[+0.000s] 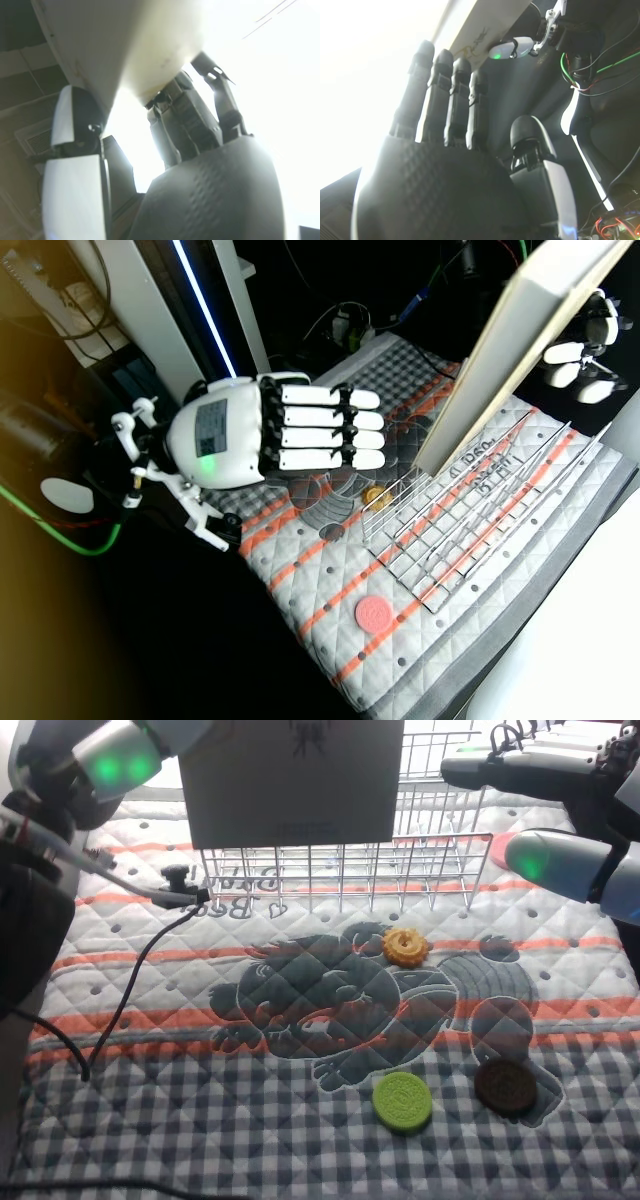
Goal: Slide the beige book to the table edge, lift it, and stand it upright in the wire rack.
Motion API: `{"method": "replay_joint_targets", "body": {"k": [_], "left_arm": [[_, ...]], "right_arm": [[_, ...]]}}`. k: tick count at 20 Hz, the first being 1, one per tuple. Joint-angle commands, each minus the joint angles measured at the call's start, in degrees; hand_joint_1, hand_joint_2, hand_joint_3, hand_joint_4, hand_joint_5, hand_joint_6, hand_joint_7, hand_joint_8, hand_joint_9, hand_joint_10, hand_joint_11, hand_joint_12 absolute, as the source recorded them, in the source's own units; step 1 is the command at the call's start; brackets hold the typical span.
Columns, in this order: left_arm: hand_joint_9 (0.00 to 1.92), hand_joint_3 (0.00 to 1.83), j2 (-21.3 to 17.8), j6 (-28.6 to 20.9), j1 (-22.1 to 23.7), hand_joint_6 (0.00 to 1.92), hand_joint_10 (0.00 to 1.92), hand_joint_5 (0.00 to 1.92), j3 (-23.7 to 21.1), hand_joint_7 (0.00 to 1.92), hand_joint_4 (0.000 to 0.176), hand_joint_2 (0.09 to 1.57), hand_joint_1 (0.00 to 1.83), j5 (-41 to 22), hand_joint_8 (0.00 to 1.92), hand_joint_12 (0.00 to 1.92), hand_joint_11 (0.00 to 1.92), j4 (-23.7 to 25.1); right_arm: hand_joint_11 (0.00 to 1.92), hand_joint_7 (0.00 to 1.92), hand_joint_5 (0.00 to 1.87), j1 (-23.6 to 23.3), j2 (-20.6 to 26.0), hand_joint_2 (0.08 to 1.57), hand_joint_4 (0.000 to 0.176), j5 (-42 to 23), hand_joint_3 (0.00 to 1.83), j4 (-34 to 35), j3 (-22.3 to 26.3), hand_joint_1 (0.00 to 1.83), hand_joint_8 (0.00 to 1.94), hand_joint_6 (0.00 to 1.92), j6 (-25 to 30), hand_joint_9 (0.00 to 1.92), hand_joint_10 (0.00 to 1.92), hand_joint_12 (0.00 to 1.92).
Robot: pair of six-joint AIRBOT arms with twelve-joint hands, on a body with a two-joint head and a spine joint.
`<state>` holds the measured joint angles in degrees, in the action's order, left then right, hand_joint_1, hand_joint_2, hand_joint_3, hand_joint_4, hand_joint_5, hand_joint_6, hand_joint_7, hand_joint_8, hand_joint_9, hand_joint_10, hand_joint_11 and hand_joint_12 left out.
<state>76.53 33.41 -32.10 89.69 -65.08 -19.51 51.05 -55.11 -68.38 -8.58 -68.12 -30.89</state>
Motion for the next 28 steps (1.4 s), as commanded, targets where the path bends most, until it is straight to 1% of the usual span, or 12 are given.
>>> {"method": "replay_joint_targets", "body": {"k": [1,2,3,5,8,13,16,18,21,23,26,28], "left_arm": [[1.01,0.00,-0.63,-0.66,1.15,0.76,1.15,1.00,0.63,1.08,0.000,1.08,1.39,-6.00,0.82,1.08,1.02,1.10],[1.15,0.00,-0.63,-0.66,1.99,0.75,0.85,1.04,0.95,1.15,0.000,1.07,1.30,-5.58,0.85,1.08,1.07,1.58],[1.06,0.01,-0.71,-0.65,2.86,0.76,1.09,1.00,1.15,1.10,0.000,1.07,1.38,-5.44,0.82,1.07,1.07,2.13],[1.02,0.00,-1.15,-0.26,4.34,0.74,1.18,0.99,1.10,1.09,0.000,1.08,1.39,-5.53,0.83,1.11,1.06,3.00],[1.02,0.00,-1.45,0.29,5.63,0.71,1.15,1.00,1.26,1.09,0.000,1.07,1.40,-4.91,0.85,1.14,0.98,3.73],[1.01,0.00,-1.68,0.74,5.98,0.71,1.17,1.00,1.37,1.09,0.000,1.08,1.39,-4.44,0.88,1.18,0.98,4.34],[1.00,0.00,-1.85,0.71,5.15,0.71,1.18,1.01,1.30,1.10,0.000,1.08,1.39,-4.40,0.84,1.19,0.99,4.81],[1.02,0.00,-2.15,0.69,4.98,0.70,1.17,1.02,1.32,1.11,0.000,1.07,1.40,-3.00,0.81,1.19,1.01,7.06],[1.02,0.00,-2.71,0.69,5.59,0.76,1.16,1.01,1.31,1.10,0.000,1.07,1.39,-0.40,0.79,1.18,1.00,11.08],[1.01,0.00,-3.11,0.71,6.82,0.82,1.14,0.98,1.31,1.05,0.000,1.08,1.39,1.39,0.89,1.13,1.00,14.06],[1.02,0.00,-3.80,0.80,8.92,0.79,1.13,0.99,1.37,1.06,0.000,1.08,1.39,4.52,0.87,1.07,1.04,18.71],[0.98,0.00,-4.12,0.85,10.00,0.73,1.20,1.01,1.23,1.04,0.000,1.09,1.39,6.01,0.92,1.11,0.98,20.91]], "right_arm": [[0.45,0.47,0.45,-0.40,-0.17,1.49,0.000,-7.02,0.00,1.98,-0.24,0.00,0.00,0.00,0.32,0.46,0.00,0.01],[0.45,0.47,0.45,-0.40,-0.17,1.49,0.000,-7.02,0.00,1.98,-0.25,0.00,0.00,0.00,0.32,0.46,0.00,0.01],[0.46,0.48,0.45,-0.40,-0.17,1.49,0.000,-7.02,0.00,1.98,-0.25,0.00,0.00,0.00,0.32,0.46,0.01,0.01],[0.46,0.49,0.45,-0.40,-0.18,1.51,0.000,-7.02,0.01,1.98,-0.27,0.00,0.01,0.00,0.32,0.47,0.01,0.01],[0.46,0.48,0.45,-0.40,-0.26,1.50,0.000,-7.02,0.00,1.98,-0.32,0.00,0.00,0.00,0.32,0.47,0.01,0.01],[0.46,0.47,0.44,-0.40,-0.31,1.50,0.000,-7.02,0.00,1.99,-0.35,0.00,0.00,0.00,0.32,0.47,0.00,0.01],[0.45,0.48,0.47,-0.40,-0.37,1.50,0.000,-7.02,0.00,2.00,-0.39,0.00,0.01,0.01,0.32,0.47,0.00,0.01],[0.46,0.49,0.46,-0.40,-0.42,1.51,0.000,-7.02,0.00,1.97,-0.41,0.00,0.01,0.01,0.32,0.48,0.00,0.01],[0.45,0.49,0.45,-0.31,-0.56,1.48,0.000,-7.02,0.00,1.96,-0.52,0.00,0.00,0.00,0.32,0.46,0.00,0.01],[0.45,0.49,0.45,-0.25,-0.64,1.48,0.000,-7.02,0.00,1.96,-0.59,0.00,0.00,0.00,0.32,0.46,0.00,0.01],[0.43,0.50,0.45,-0.24,-0.80,1.48,0.000,-7.02,0.00,1.95,-0.73,0.00,0.01,0.00,0.33,0.46,0.00,0.00],[0.43,0.49,0.44,-0.23,-0.89,1.48,0.000,-7.02,0.00,1.95,-0.81,0.00,0.00,0.00,0.35,0.45,0.00,0.00]]}}
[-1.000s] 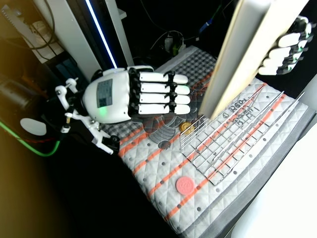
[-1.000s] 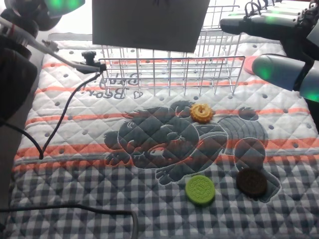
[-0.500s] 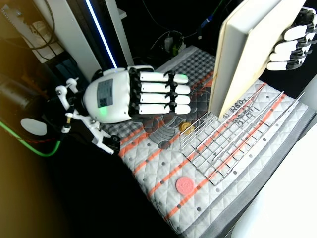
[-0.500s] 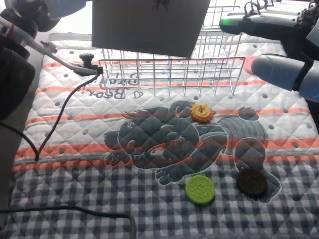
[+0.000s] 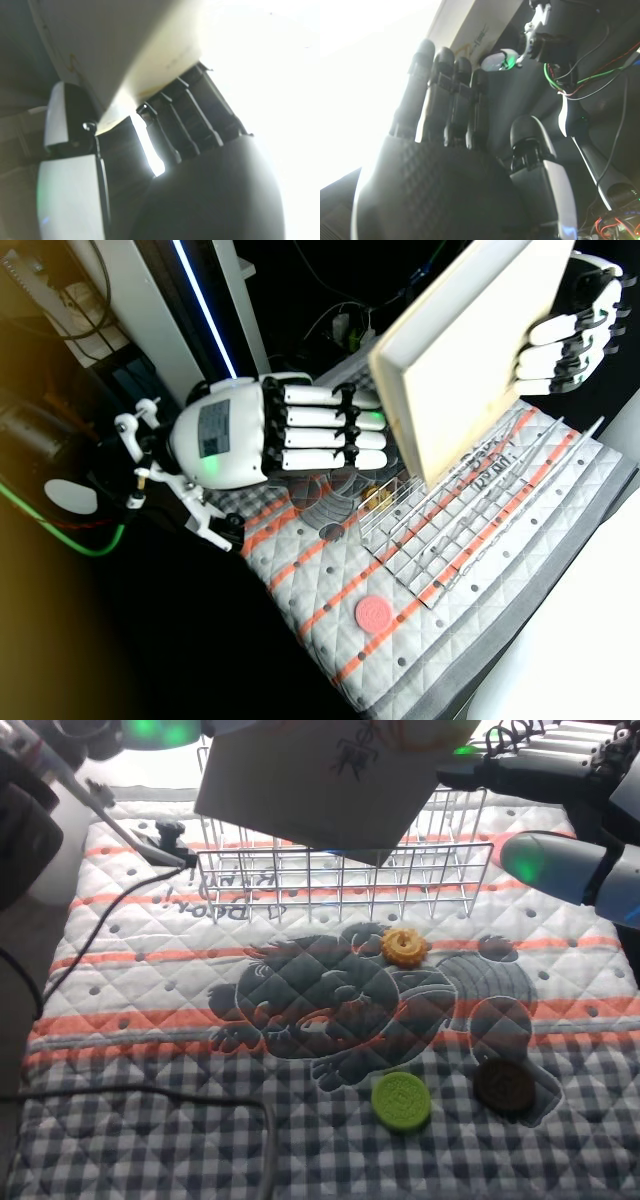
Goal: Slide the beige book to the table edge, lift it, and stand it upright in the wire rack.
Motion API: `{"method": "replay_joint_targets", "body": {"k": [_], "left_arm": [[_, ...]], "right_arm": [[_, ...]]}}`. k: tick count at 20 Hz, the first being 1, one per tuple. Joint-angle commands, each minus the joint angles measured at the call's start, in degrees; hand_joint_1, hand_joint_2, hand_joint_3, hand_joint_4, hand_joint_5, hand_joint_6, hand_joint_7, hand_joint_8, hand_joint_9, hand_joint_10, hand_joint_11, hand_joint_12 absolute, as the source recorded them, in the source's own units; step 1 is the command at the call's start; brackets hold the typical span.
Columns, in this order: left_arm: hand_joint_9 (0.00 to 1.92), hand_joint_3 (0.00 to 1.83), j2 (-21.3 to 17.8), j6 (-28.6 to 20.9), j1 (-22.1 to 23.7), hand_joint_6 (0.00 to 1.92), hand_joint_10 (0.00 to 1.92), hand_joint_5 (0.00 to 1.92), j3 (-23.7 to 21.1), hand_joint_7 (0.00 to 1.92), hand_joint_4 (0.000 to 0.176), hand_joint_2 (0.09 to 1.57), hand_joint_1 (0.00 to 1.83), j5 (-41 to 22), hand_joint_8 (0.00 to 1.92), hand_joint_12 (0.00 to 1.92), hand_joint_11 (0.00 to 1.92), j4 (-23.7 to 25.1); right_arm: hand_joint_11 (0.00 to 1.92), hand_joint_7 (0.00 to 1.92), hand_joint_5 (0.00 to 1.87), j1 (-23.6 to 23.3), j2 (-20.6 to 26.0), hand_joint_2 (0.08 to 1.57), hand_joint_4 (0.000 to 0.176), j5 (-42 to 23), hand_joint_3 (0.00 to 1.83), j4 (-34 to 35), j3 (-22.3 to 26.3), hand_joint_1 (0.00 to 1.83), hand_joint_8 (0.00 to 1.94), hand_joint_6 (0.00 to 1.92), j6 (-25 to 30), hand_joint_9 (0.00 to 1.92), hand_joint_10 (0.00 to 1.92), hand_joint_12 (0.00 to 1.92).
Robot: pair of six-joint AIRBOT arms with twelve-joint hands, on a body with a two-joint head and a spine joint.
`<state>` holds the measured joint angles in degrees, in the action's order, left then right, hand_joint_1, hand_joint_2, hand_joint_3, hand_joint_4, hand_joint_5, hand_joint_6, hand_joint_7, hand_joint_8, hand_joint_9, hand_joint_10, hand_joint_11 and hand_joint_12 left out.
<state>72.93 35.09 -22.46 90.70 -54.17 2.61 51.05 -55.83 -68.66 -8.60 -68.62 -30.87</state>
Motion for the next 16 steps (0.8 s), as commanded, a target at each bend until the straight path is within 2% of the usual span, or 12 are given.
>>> {"method": "replay_joint_targets", "body": {"k": [1,5,7,8,9,10,11,12,13,14,15,16], "left_arm": [[0.99,0.00,-0.54,-0.73,0.15,0.69,1.20,1.03,0.06,1.03,0.000,1.08,1.39,-5.03,0.92,1.11,0.98,-1.17],[1.04,0.00,-0.75,0.69,-3.15,0.76,1.09,1.02,-0.67,1.06,0.000,1.07,1.39,-7.07,0.82,1.02,1.02,-5.24],[1.12,0.00,-1.23,1.91,-6.03,0.71,1.00,1.05,-1.73,1.17,0.000,1.05,1.39,-8.98,0.58,1.01,0.93,-9.14],[1.11,0.00,-1.31,2.36,-7.22,0.87,1.04,0.93,-2.14,1.14,0.000,1.07,1.39,-9.61,0.65,1.09,0.78,-10.66],[1.01,0.01,-1.31,2.50,-8.50,0.34,0.56,0.78,-2.43,1.02,0.000,1.12,1.16,-10.42,0.25,1.13,0.65,-12.42],[1.00,0.00,-1.29,2.49,-9.67,0.10,0.28,0.72,-2.66,0.99,0.000,1.13,1.05,-11.14,0.08,1.15,0.57,-14.04],[0.84,0.00,-1.40,2.43,-11.13,0.02,0.11,0.57,-3.07,0.82,0.043,1.09,0.94,-12.19,0.01,1.19,0.33,-15.87],[0.61,0.00,-1.56,2.35,-12.10,0.00,0.02,0.38,-3.46,0.59,0.124,1.07,0.85,-12.62,0.00,1.09,0.07,-17.01],[0.47,0.00,-1.72,2.31,-12.81,0.00,0.00,0.26,-3.77,0.44,0.162,1.07,0.83,-12.73,0.00,0.93,0.01,-17.82],[0.12,0.00,-1.88,2.27,-13.19,0.00,0.00,0.02,-4.08,0.05,0.175,1.02,0.70,-12.74,0.00,0.37,0.00,-18.27],[0.12,0.00,-1.94,2.27,-13.29,0.00,0.00,0.02,-4.23,0.05,0.175,1.02,0.70,-12.84,0.00,0.37,0.00,-18.35],[0.02,0.00,-2.07,2.26,-13.37,0.00,0.00,0.00,-4.48,0.01,0.176,1.00,0.67,-13.02,0.00,0.13,0.00,-18.38]], "right_arm": [[0.42,0.49,0.44,-0.22,-0.22,1.47,0.000,-6.74,0.00,1.98,-0.33,0.00,0.00,0.00,0.36,0.45,0.00,0.00],[0.40,0.49,0.44,-0.22,-0.39,1.47,0.000,-6.74,0.00,1.99,-0.39,0.00,0.00,0.00,0.46,0.44,0.00,0.00],[0.41,0.49,0.44,-0.22,-0.49,1.47,0.000,-6.75,0.00,2.17,-0.40,0.00,0.00,0.00,0.51,0.44,0.00,0.01],[0.40,0.50,0.45,-0.22,-0.53,1.46,0.000,-6.75,0.00,2.24,-0.40,0.00,0.00,0.01,0.54,0.44,0.00,0.00],[0.40,0.50,0.45,-0.22,-0.54,1.46,0.000,-6.75,0.00,2.25,-0.39,0.00,0.00,0.00,0.61,0.44,0.00,0.00],[0.41,0.50,0.45,-0.21,-0.53,1.46,0.000,-6.75,0.00,2.25,-0.40,0.00,0.00,0.00,0.63,0.44,0.00,0.01],[0.42,0.51,0.45,-0.22,-0.52,1.46,0.000,-6.75,0.00,2.26,-0.40,0.00,0.01,0.01,0.64,0.45,0.01,0.01],[0.43,0.50,0.45,-0.22,-0.49,1.47,0.000,-6.75,0.00,2.26,-0.39,0.00,0.00,0.01,0.70,0.46,0.01,0.01],[0.44,0.51,0.46,-0.22,-0.45,1.47,0.000,-6.77,0.00,2.26,-0.38,0.00,0.01,0.01,0.81,0.47,0.01,0.02],[0.45,0.49,0.46,-0.22,-0.39,1.48,0.000,-6.78,0.00,2.33,-0.28,0.00,0.00,0.01,0.86,0.46,0.01,0.02],[0.45,0.49,0.46,-0.22,-0.36,1.48,0.000,-6.78,0.00,2.37,-0.22,0.00,0.00,0.01,0.86,0.46,0.01,0.02],[0.45,0.49,0.46,-0.22,-0.34,1.48,0.000,-6.78,0.00,2.41,-0.17,0.00,0.00,0.01,0.86,0.46,0.00,0.02]]}}
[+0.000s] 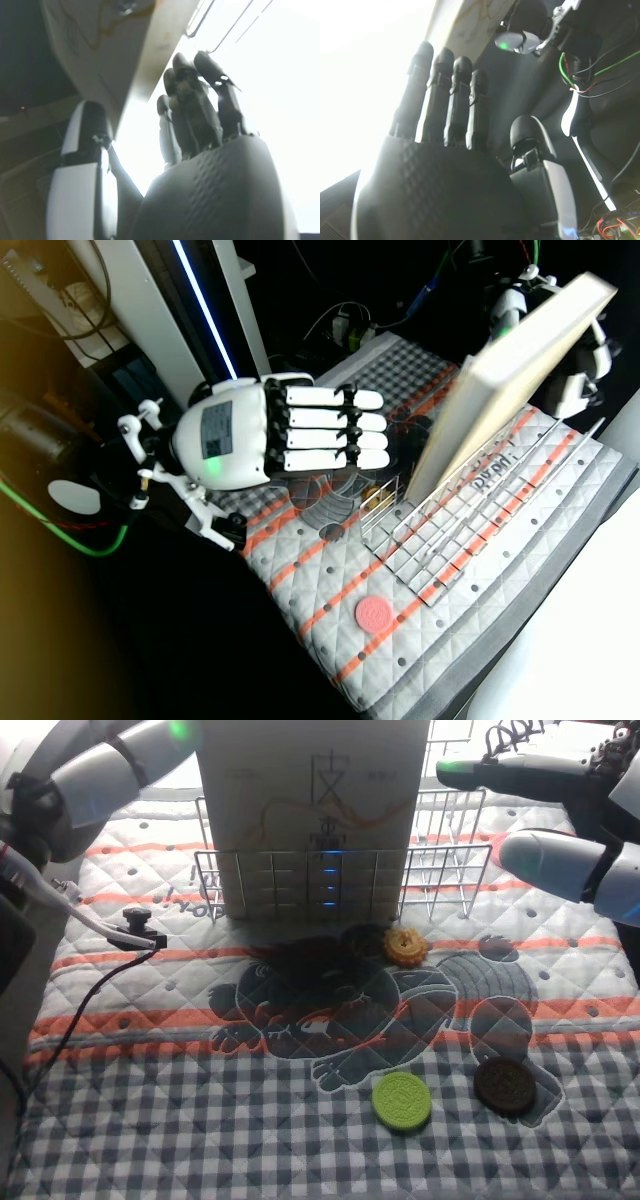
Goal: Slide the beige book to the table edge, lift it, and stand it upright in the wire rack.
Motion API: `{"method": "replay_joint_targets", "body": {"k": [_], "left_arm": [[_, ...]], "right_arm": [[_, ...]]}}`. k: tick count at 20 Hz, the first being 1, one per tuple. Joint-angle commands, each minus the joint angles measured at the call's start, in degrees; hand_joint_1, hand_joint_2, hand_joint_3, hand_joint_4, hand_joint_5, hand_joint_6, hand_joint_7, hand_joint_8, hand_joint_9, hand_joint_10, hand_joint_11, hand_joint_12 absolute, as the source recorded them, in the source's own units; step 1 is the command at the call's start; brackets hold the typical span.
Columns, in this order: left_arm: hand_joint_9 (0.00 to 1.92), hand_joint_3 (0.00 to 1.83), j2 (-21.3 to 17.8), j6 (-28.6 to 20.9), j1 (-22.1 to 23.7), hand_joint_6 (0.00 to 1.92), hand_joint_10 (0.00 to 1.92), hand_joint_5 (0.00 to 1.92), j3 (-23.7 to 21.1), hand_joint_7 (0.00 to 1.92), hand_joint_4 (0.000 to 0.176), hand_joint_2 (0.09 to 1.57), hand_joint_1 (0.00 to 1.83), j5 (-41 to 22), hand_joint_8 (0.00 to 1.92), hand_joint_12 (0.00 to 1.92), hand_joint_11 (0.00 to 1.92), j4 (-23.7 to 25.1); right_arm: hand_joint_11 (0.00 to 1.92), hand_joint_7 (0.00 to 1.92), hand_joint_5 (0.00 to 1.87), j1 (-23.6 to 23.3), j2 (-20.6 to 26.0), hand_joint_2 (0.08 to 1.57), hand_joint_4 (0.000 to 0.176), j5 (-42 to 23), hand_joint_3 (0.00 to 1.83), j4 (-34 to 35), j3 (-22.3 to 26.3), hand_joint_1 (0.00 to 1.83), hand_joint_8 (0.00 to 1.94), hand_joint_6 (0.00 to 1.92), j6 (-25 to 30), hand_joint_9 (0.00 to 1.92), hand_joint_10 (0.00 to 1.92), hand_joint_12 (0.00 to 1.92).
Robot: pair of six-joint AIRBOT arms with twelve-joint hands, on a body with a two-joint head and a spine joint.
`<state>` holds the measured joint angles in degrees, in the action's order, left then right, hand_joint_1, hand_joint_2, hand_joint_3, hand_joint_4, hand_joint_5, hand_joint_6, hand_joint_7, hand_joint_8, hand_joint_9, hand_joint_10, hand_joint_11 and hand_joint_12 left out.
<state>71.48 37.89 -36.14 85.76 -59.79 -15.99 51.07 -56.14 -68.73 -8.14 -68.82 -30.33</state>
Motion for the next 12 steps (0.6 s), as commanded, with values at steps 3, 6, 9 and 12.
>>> {"method": "replay_joint_targets", "body": {"k": [3,6,9,12], "left_arm": [[0.00,0.00,-2.41,-0.52,-0.54,0.00,0.00,0.00,-2.05,0.00,0.176,0.99,0.67,-8.75,0.00,0.03,0.00,0.22],[0.00,0.01,-7.95,0.28,-3.26,0.00,0.00,0.00,-8.04,0.00,0.176,1.01,0.61,-12.41,0.00,0.01,0.00,1.05],[0.00,0.01,-12.81,1.59,-7.39,0.00,0.00,0.00,-14.44,0.00,0.176,1.12,0.58,-19.38,0.00,0.00,0.00,1.92],[0.00,0.01,-17.33,3.05,-13.29,0.00,0.00,0.00,-20.65,0.00,0.176,1.12,0.36,-25.77,0.00,0.00,0.00,3.50]], "right_arm": [[0.43,0.49,0.46,-0.24,0.12,1.49,0.000,-7.21,0.01,2.52,0.30,0.00,0.00,0.00,0.31,0.46,0.00,0.01],[0.44,0.49,0.48,-0.20,1.28,1.50,0.000,-8.08,0.01,3.53,1.25,0.00,0.00,0.01,-0.74,0.47,0.01,0.02],[0.45,0.49,0.47,1.92,3.53,1.51,0.000,-11.78,0.01,6.39,3.20,0.00,0.00,0.00,-2.19,0.48,0.01,0.02],[0.41,0.46,0.47,7.87,7.15,1.46,0.000,-19.26,0.00,12.84,6.30,0.09,0.00,0.00,-5.16,0.44,0.00,0.02]]}}
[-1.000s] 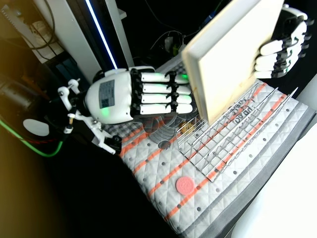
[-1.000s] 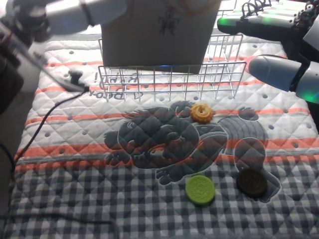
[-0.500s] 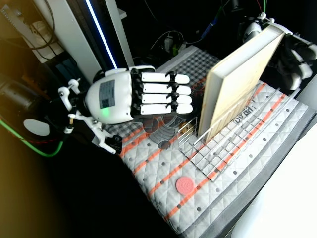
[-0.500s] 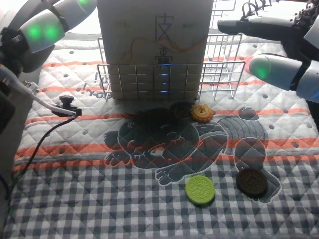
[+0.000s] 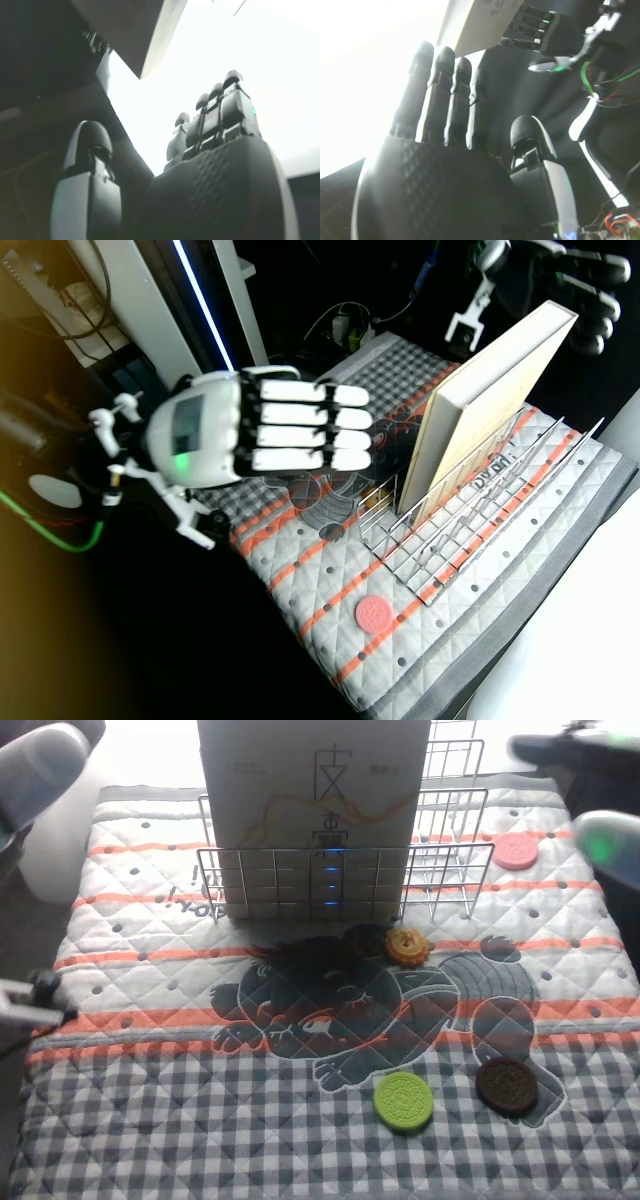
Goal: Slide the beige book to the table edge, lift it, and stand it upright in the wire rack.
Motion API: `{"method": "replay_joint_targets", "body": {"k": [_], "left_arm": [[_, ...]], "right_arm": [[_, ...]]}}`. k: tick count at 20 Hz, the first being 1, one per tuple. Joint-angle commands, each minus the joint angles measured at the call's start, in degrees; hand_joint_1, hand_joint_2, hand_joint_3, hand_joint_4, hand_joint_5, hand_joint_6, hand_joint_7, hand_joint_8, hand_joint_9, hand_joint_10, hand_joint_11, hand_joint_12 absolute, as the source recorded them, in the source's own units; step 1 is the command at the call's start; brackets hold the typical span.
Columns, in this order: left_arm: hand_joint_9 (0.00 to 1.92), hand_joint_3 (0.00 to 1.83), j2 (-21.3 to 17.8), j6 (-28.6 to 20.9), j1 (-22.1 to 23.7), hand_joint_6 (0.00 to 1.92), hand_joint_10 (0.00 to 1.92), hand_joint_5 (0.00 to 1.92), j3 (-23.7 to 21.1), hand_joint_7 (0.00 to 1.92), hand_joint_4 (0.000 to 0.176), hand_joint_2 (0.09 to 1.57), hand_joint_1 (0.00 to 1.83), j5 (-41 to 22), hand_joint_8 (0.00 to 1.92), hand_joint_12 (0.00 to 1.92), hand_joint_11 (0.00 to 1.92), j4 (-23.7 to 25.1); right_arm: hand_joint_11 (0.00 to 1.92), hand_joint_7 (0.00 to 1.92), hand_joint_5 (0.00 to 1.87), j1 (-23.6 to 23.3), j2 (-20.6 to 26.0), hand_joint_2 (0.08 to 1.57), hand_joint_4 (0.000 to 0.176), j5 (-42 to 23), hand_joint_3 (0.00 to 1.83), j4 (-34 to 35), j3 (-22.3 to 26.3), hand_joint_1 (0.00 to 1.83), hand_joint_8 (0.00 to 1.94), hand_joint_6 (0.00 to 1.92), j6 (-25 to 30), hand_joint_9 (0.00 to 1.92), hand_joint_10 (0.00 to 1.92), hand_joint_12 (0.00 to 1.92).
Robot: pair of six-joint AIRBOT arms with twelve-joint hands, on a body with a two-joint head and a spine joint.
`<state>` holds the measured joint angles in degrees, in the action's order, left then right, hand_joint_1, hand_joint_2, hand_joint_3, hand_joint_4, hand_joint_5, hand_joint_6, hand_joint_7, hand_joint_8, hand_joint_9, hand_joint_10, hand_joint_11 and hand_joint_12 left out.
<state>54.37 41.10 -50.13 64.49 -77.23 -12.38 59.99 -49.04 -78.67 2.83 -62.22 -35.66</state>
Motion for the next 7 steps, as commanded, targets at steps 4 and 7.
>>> {"method": "replay_joint_targets", "body": {"k": [4,7], "left_arm": [[0.00,0.02,-4.60,0.68,-5.97,0.00,0.00,0.00,-5.05,0.00,0.176,1.27,0.57,-14.49,0.00,0.00,0.00,0.18],[0.00,0.00,-6.62,1.80,-10.37,0.00,0.00,0.00,-8.40,0.00,0.100,1.18,0.60,-19.25,0.00,0.00,0.00,0.21]], "right_arm": [[0.39,0.43,0.43,6.19,3.16,1.48,0.000,-19.60,0.00,8.20,3.58,0.08,0.00,0.01,-2.79,0.40,0.00,0.01],[0.37,0.40,0.40,8.34,3.07,1.43,0.000,-22.29,0.00,9.00,4.39,0.29,0.00,0.00,-2.83,0.36,0.00,0.01]]}}
